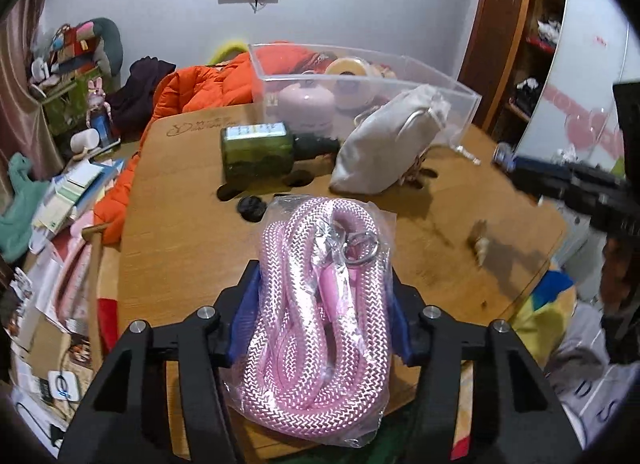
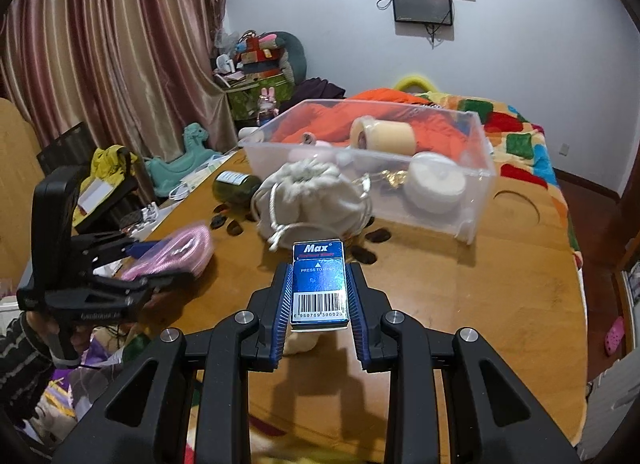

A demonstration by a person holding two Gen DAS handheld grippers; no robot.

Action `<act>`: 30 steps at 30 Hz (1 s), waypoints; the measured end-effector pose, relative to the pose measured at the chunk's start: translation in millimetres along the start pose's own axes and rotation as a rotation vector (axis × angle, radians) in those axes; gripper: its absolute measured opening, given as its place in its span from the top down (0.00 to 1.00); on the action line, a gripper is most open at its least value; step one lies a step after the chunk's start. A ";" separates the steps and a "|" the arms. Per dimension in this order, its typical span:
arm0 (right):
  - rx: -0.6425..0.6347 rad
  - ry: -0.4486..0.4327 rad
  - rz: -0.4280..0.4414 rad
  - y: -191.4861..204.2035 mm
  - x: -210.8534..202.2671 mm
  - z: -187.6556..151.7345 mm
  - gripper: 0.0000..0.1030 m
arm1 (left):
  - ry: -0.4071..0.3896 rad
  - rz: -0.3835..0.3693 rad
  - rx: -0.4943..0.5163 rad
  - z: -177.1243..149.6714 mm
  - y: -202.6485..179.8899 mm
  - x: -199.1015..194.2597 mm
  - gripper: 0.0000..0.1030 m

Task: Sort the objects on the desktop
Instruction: 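Lift the pink rope bag with the left gripper while the right holds the Max pack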

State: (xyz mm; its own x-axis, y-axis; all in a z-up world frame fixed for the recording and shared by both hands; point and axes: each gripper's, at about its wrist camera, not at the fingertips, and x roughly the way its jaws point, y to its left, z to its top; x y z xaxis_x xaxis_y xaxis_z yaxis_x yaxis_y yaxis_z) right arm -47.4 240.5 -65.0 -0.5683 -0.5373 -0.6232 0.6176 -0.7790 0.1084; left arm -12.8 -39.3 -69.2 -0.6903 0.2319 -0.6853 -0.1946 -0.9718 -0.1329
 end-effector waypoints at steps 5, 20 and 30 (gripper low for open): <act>-0.010 -0.012 0.024 4.5 -4.7 -3.6 0.76 | -0.044 -0.019 -0.028 5.8 -10.8 -11.0 0.47; -0.046 -0.074 0.015 -3.5 -18.3 26.3 0.76 | -0.211 -0.031 -0.040 59.3 -24.7 -49.8 0.47; -0.050 -0.124 -0.018 -31.8 -17.2 72.8 0.76 | -0.260 -0.055 -0.027 106.8 -26.1 -38.2 0.47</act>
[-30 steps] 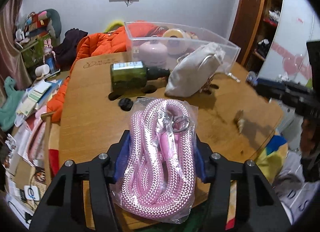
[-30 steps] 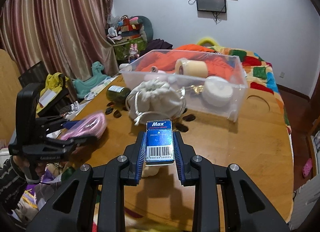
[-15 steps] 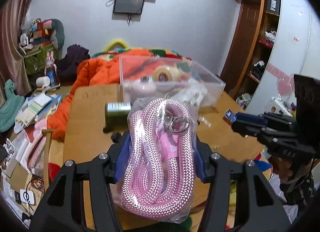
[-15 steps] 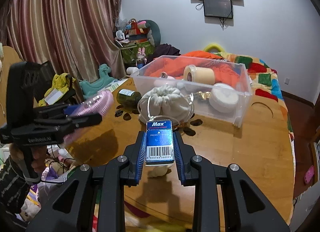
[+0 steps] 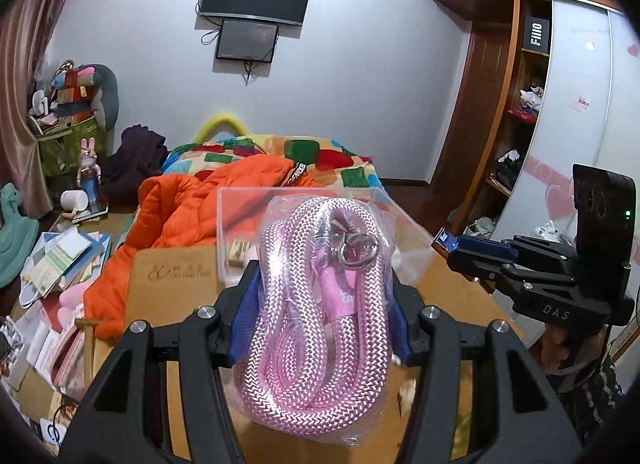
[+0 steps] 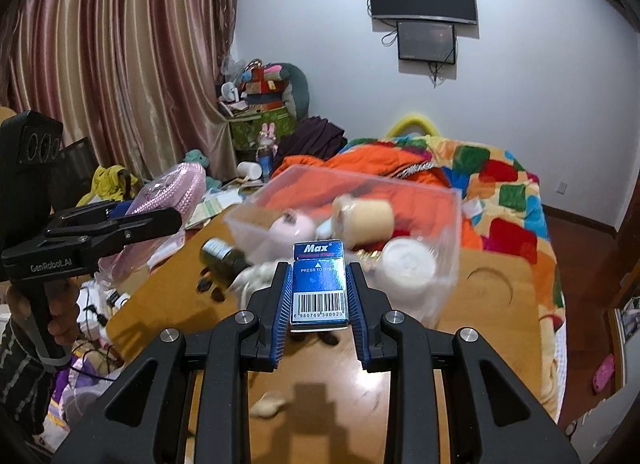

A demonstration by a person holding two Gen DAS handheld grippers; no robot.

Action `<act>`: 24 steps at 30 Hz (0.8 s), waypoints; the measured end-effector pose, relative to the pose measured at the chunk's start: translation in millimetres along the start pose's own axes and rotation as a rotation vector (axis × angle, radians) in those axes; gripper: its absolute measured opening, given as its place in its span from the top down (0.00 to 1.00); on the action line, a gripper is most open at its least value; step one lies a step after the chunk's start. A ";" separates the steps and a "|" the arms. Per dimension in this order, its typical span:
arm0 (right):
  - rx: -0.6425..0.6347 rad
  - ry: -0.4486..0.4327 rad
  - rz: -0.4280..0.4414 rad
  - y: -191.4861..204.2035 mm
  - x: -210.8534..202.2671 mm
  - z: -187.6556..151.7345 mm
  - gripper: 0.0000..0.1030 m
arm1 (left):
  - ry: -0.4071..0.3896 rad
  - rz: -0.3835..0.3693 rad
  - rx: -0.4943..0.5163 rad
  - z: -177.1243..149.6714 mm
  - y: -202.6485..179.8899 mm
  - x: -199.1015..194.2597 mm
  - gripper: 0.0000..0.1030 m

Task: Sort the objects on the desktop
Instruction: 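Lift the pink rope bag with the left gripper while the right holds the Max pack, then carry the pink rope bag and Max pack over the plastic box with both grippers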

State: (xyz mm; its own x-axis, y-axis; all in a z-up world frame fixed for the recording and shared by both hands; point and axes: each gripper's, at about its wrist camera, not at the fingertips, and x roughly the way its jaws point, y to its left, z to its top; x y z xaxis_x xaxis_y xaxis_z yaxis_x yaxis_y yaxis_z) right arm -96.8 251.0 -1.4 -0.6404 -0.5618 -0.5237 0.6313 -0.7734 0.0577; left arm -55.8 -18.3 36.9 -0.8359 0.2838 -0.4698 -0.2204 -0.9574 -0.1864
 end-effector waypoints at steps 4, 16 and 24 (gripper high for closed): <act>-0.002 -0.010 -0.013 -11.1 8.0 13.0 0.76 | 0.003 -0.006 -0.004 10.3 2.5 15.8 0.47; 0.008 0.034 -0.006 -39.5 60.3 32.4 0.76 | 0.060 -0.035 -0.014 29.8 13.3 72.6 0.47; 0.024 0.082 0.015 -50.1 94.2 29.6 0.76 | 0.100 -0.051 -0.008 34.4 14.3 107.2 0.47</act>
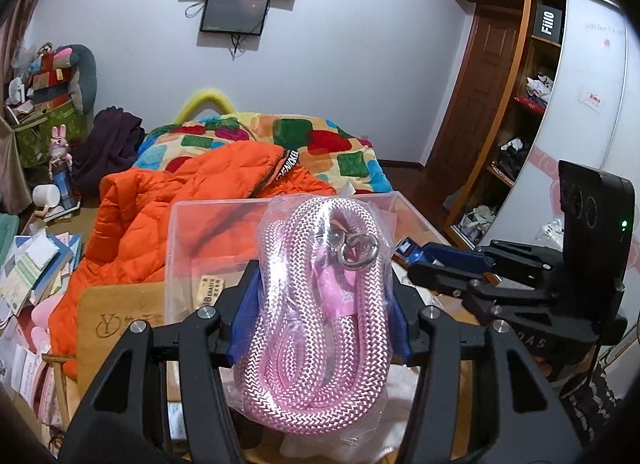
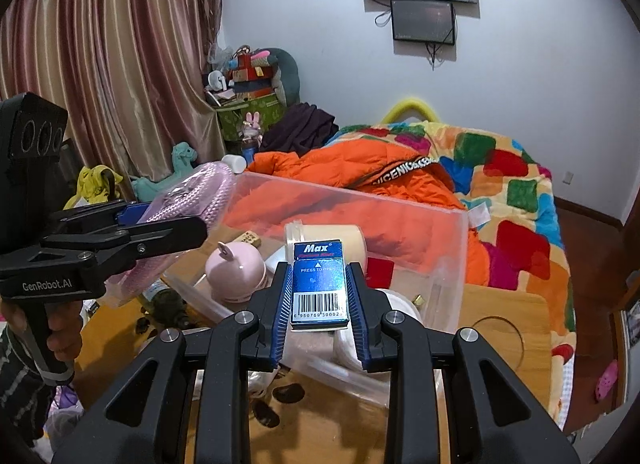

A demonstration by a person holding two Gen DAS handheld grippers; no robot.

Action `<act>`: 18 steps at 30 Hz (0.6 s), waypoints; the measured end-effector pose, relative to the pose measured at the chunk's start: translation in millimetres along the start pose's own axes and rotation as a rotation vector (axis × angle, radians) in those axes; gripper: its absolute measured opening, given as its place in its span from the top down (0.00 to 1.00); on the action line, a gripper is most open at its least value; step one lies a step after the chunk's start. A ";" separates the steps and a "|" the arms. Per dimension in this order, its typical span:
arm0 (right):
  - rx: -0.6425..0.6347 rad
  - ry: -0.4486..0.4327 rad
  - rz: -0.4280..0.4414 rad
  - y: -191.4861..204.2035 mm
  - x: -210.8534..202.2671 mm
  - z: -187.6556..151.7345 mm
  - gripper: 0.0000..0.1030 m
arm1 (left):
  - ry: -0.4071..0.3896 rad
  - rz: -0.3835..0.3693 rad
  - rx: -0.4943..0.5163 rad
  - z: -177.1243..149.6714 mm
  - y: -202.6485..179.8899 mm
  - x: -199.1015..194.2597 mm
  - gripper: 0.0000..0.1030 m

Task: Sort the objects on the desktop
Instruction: 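Carry the pink rope bag and Max pack over the plastic box with both grippers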

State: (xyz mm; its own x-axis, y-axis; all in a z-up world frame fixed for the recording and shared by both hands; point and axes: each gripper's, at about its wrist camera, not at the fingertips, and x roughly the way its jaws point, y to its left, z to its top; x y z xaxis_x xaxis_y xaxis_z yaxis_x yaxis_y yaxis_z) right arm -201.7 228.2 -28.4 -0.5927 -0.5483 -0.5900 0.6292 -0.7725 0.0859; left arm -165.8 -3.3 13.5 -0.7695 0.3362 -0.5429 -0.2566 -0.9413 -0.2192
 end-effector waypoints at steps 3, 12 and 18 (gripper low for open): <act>-0.007 0.019 -0.001 -1.8 10.5 -2.1 0.76 | 0.015 0.002 0.004 0.8 -0.2 10.4 0.47; -0.009 0.053 -0.008 -7.3 30.0 -6.3 0.76 | 0.033 0.002 0.006 3.4 2.5 27.5 0.46; -0.047 0.064 -0.024 0.5 35.6 -9.9 0.76 | 0.054 0.017 0.003 0.5 3.4 35.7 0.45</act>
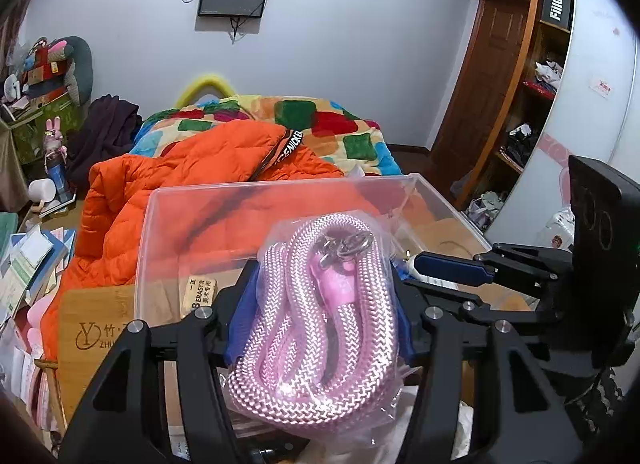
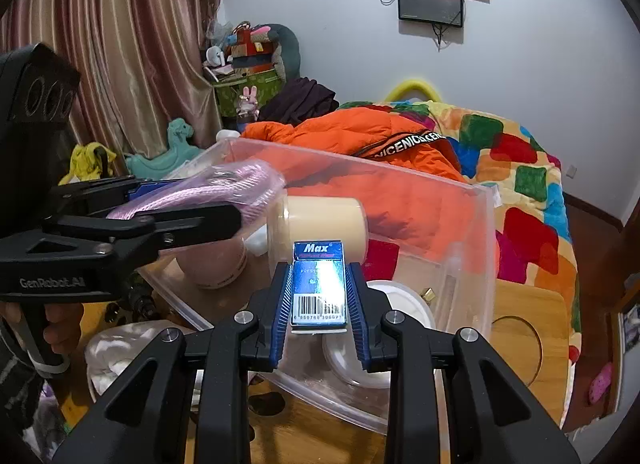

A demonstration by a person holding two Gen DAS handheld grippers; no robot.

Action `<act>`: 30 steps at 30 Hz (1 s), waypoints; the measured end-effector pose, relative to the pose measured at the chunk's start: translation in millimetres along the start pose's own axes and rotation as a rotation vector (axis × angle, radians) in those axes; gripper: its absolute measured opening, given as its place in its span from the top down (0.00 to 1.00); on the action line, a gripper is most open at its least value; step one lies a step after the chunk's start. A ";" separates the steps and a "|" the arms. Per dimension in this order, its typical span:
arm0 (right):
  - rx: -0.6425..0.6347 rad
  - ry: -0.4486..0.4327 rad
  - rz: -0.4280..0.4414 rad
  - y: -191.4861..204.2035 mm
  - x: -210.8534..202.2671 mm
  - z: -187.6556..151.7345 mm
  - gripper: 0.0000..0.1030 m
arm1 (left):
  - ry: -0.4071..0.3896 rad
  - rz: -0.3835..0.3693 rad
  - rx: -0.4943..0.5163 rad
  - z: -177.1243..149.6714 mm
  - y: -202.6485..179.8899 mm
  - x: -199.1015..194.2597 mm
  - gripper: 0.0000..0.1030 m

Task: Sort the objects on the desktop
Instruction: 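Carry the pink rope bag and Max pack over the plastic box with both grippers, then open both grippers to drop the rope bag and card pack into the box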

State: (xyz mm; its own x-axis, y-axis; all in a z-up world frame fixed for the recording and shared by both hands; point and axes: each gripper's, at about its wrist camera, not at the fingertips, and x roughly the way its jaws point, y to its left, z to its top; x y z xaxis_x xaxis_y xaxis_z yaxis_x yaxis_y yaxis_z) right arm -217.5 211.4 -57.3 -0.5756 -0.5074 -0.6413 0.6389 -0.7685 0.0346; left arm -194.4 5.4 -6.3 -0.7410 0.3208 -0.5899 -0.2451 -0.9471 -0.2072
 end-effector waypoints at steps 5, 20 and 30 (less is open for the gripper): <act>-0.013 0.003 -0.011 5.0 0.4 1.8 0.66 | 0.008 0.001 -0.017 -0.2 4.0 -0.6 0.45; -0.057 -0.057 -0.102 23.6 -22.7 5.0 0.31 | -0.073 0.018 -0.014 8.4 1.2 -39.3 0.40; -0.059 -0.123 -0.170 36.8 -59.9 2.6 0.20 | -0.140 0.070 0.008 4.1 -5.7 -76.4 0.26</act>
State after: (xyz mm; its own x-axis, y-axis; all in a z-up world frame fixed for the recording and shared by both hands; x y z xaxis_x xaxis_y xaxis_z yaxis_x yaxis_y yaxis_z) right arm -160.8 212.4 -15.6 -0.7331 -0.4189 -0.5358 0.5541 -0.8247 -0.1134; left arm -139.0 -13.8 43.2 -0.8364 0.2501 -0.4877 -0.1945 -0.9673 -0.1625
